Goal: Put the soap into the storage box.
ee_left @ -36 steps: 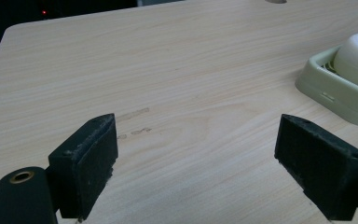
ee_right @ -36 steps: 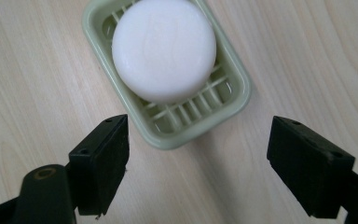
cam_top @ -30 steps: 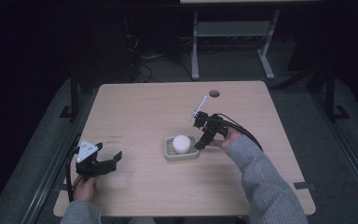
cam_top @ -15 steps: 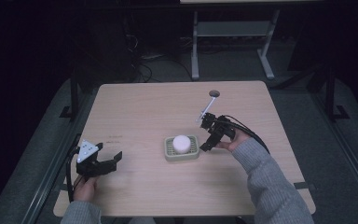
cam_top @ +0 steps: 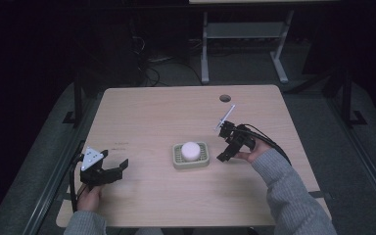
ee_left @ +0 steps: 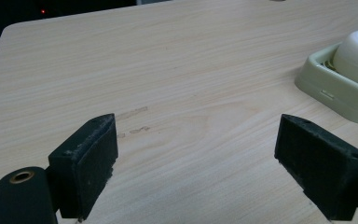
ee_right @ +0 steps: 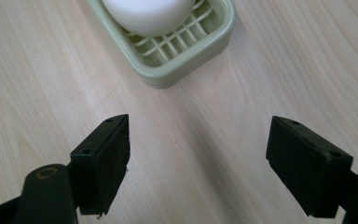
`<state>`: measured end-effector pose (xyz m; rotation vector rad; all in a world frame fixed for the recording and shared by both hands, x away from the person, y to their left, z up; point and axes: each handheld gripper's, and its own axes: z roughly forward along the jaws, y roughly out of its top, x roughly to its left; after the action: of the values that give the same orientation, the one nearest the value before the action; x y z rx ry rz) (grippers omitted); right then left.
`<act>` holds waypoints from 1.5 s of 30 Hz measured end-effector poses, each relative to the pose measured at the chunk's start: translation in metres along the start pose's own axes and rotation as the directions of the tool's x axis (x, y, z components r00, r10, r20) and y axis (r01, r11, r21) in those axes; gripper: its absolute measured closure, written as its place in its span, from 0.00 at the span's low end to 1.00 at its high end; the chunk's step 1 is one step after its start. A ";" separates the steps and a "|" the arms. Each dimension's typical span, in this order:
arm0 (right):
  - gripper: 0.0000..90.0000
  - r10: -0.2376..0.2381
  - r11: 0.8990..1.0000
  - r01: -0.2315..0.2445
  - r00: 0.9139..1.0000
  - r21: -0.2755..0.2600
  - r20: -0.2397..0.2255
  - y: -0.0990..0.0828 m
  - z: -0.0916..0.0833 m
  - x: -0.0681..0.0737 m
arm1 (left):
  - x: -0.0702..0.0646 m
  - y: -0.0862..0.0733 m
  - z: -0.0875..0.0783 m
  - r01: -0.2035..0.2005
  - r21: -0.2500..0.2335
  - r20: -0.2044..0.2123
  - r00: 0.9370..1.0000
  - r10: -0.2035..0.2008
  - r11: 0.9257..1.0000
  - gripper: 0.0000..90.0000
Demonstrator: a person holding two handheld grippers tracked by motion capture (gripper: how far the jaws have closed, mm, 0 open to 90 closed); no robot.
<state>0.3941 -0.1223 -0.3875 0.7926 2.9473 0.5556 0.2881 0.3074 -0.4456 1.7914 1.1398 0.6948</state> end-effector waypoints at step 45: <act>0.24 0.097 0.994 -0.097 0.995 -0.045 0.005 -0.091 -0.005 0.010 | -0.002 0.000 0.001 -0.010 0.008 0.005 1.000 0.010 1.000 0.14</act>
<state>0.3415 -0.1924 -0.4141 0.9350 2.8913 0.6211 0.2879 0.3051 -0.4464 1.8058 1.1325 0.6918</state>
